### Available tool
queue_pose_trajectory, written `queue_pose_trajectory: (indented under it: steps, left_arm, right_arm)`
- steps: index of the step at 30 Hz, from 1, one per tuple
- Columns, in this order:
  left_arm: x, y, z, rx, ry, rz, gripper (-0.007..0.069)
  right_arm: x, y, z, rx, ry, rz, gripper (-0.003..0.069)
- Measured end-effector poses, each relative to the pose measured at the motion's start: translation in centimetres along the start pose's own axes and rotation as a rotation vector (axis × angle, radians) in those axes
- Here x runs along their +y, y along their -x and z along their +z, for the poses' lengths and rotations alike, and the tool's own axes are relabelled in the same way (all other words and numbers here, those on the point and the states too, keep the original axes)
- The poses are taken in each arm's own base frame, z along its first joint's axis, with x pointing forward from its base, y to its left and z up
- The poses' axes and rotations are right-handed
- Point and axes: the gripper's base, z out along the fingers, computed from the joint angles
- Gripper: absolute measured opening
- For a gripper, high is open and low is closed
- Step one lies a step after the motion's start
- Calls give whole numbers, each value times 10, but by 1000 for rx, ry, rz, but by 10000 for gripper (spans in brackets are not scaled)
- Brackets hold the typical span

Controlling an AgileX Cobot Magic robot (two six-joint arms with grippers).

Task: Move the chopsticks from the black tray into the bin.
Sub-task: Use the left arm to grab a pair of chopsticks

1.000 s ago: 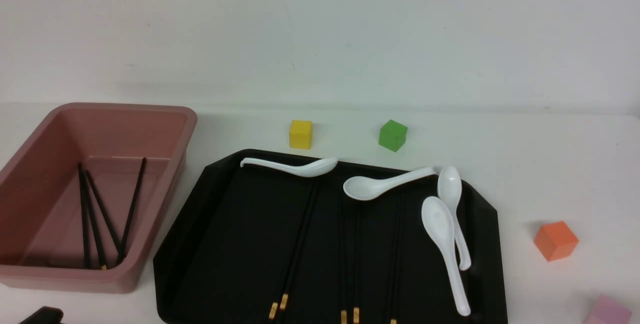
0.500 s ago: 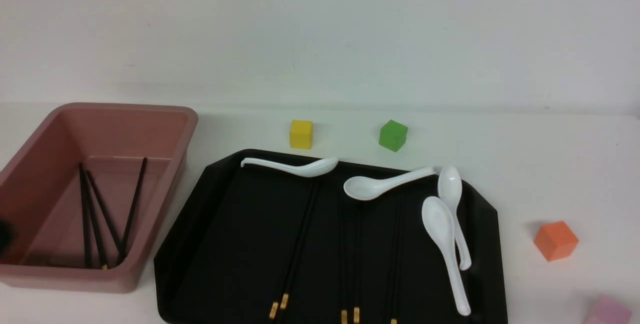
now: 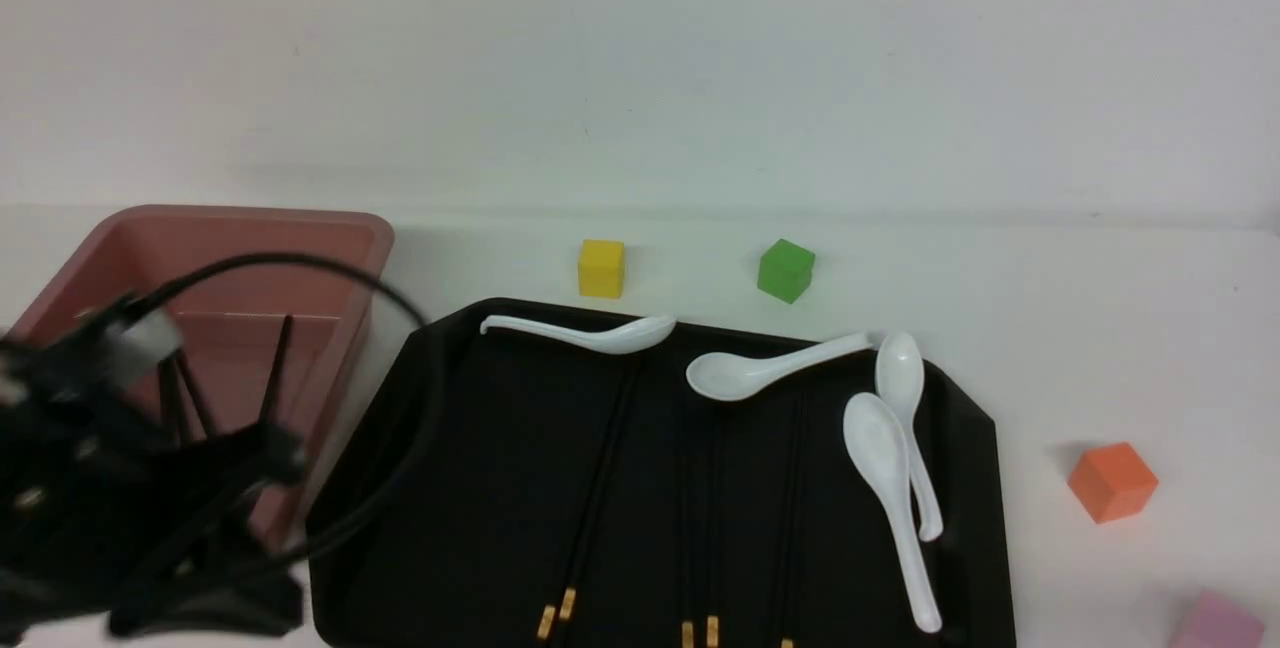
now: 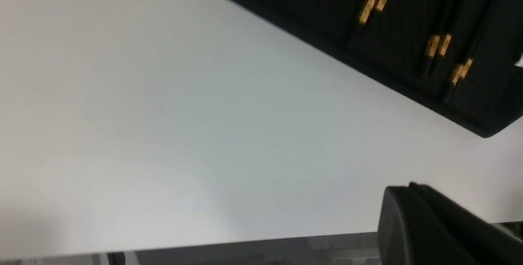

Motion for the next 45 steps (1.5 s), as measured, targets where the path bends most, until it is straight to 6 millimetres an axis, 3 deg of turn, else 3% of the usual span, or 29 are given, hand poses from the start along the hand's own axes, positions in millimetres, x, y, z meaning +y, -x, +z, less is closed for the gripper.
queue_pose_trajectory:
  steps: [7, 12, 20, 24, 29, 36, 45]
  left_arm:
    - [-47, 10, 43, 22, 83, 87, -13]
    - [-71, 12, 74, 13, 148, 184, 13]
    - [-105, 27, 130, 13, 243, 304, 252]
    - [-110, 39, 155, 44, 287, 314, 349]
    - [-108, 47, 175, 57, 333, 333, 377]
    - [-102, 55, 184, 21, 397, 410, 374]
    - [-99, 57, 189, 17, 413, 426, 302]
  right_arm:
    - [0, 0, 0, 0, 0, 0, 239]
    - [0, 0, 0, 0, 0, 0, 239]
    - [0, 0, 0, 0, 0, -1, 239]
    - [0, 0, 0, 0, 0, 1, 239]
    - [0, 0, 0, 0, 0, -1, 239]
    - [0, 0, 0, 0, 0, -1, 239]
    - [0, 0, 0, 0, 0, -1, 239]
